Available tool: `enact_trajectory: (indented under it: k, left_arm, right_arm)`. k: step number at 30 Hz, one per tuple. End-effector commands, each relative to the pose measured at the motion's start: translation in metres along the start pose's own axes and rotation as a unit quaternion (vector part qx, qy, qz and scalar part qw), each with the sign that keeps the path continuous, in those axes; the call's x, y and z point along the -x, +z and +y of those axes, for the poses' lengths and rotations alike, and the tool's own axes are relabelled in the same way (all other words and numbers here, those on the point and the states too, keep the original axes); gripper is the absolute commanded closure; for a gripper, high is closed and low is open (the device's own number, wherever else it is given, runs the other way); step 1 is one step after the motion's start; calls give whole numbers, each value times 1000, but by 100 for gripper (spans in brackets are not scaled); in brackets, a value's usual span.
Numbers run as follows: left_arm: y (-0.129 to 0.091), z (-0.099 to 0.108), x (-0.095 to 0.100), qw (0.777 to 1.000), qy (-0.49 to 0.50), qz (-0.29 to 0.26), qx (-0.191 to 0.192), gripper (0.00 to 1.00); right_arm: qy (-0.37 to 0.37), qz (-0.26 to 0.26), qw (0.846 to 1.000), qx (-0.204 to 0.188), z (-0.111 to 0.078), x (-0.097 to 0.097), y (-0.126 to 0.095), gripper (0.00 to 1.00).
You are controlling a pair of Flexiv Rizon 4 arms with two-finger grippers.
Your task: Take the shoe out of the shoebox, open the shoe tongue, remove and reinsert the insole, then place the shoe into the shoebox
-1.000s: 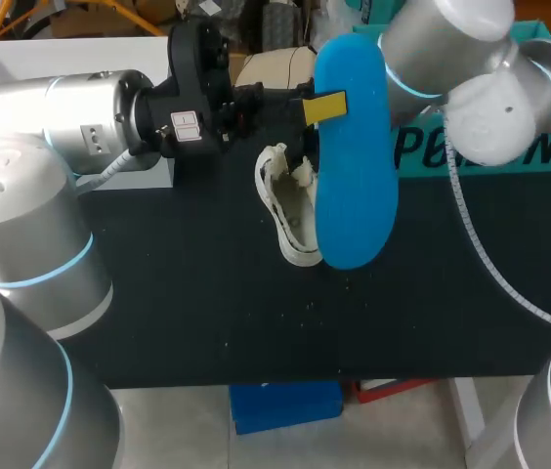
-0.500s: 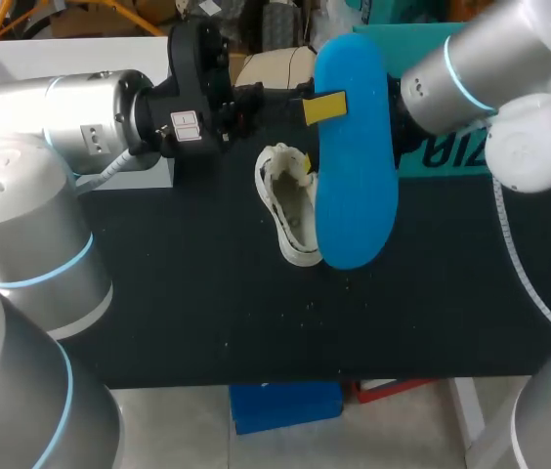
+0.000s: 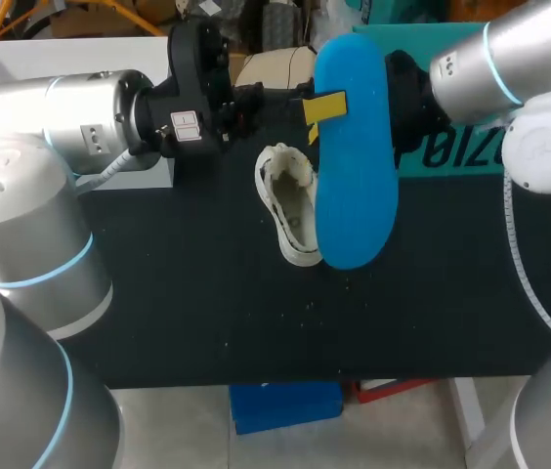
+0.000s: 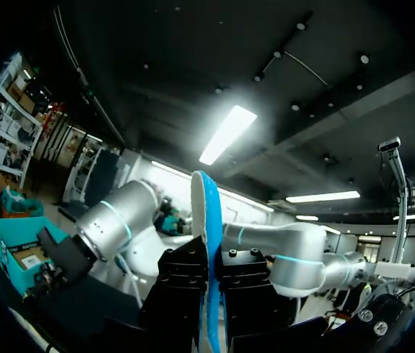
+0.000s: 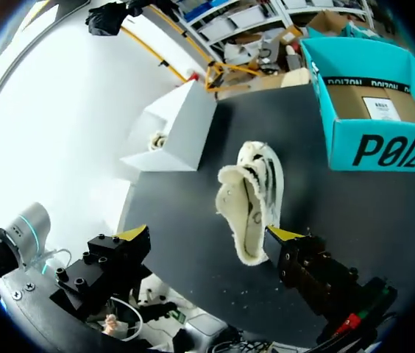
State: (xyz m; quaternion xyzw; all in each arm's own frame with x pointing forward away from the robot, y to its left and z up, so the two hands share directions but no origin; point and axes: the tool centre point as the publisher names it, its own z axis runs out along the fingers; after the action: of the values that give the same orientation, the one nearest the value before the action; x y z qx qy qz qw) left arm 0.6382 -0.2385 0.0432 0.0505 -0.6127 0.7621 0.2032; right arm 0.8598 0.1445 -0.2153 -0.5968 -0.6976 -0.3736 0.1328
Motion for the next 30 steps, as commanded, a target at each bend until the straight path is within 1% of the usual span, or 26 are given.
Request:
enact_trajectory:
  k: [1, 5, 10, 13, 17, 23, 27, 30]
  left_arm:
    - [1, 1, -1, 1000, 1, -2, 0, 100]
    - [1, 1, -1, 1000, 1, -2, 0, 100]
    - [1, 1, -1, 1000, 1, -2, 0, 100]
    - [1, 1, -1, 1000, 1, -2, 0, 100]
    - [1, 1, -1, 1000, 1, -2, 0, 100]
    - [1, 1, -1, 1000, 1, -2, 0, 100]
    - [1, 1, -1, 1000, 1, -2, 0, 100]
    - [1, 1, -1, 1000, 1, -2, 0, 100]
  right_arm:
    - [18, 37, 999, 13, -9, -3, -2, 0]
    - [51, 74, 996, 14, -14, -11, 1, 0]
    - [79, 106, 991, 11, -18, -17, 6, 0]
    - [91, 122, 988, 13, -18, -21, 9, 0]
    - [113, 155, 981, 15, -19, -24, 13, 0]
    - [120, 183, 975, 20, -17, -25, 19, 0]
    - [126, 209, 969, 33, -14, -23, 24, 0]
    - [122, 217, 968, 43, -11, -22, 26, 0]
